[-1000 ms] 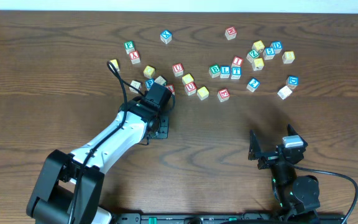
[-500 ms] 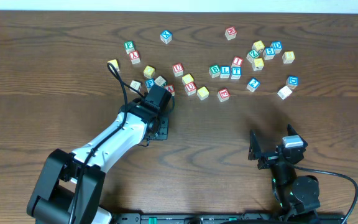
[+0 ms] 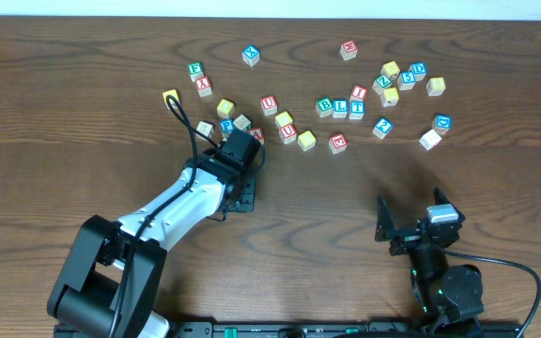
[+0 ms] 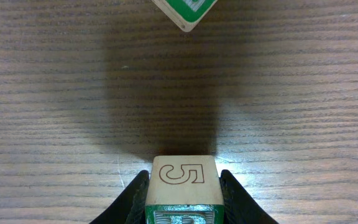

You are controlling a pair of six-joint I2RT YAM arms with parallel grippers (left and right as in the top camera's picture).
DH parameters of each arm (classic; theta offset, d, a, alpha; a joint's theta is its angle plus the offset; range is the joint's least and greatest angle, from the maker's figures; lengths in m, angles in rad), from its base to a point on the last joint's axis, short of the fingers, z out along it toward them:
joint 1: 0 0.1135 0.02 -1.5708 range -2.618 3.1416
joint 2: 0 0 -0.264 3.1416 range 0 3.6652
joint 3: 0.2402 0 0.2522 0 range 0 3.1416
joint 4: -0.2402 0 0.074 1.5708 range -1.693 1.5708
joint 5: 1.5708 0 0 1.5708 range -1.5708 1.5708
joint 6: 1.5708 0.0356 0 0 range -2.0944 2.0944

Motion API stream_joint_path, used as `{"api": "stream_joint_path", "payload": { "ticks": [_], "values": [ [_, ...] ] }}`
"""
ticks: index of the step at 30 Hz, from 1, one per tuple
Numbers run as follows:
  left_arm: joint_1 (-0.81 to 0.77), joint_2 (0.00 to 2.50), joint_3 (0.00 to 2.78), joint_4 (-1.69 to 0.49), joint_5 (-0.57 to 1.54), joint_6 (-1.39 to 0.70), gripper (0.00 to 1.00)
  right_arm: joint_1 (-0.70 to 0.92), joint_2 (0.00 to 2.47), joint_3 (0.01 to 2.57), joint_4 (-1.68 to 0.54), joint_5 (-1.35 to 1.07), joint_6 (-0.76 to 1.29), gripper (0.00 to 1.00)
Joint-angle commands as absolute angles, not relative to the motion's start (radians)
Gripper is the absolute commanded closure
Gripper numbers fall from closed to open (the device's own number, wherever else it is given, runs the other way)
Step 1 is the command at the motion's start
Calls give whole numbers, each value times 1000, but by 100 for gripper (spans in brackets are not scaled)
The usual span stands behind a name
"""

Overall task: Spell out ROBOT
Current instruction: 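Carry the R block toward the open table area and lower it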

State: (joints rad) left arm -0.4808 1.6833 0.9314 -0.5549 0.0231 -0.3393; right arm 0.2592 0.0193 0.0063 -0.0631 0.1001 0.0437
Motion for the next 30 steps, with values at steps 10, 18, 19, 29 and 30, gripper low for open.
{"api": "stream_joint_path", "payload": {
  "ticks": [10, 18, 19, 29, 30],
  "values": [
    [-482, 1705, 922, -548, 14, -337, 92, 249, 20, 6, -67, 95, 36, 1],
    [-482, 1705, 922, -547, 14, -337, 68, 249, 20, 6, -67, 94, 36, 1],
    [-482, 1705, 922, -547, 14, -337, 64, 249, 20, 6, -67, 94, 36, 1],
    [-482, 1705, 926, -544, 14, -337, 39, 249, 20, 6, -67, 94, 36, 1],
    [-482, 1705, 928, -544, 14, -337, 38, 249, 20, 6, -67, 94, 36, 1]
  ]
}}
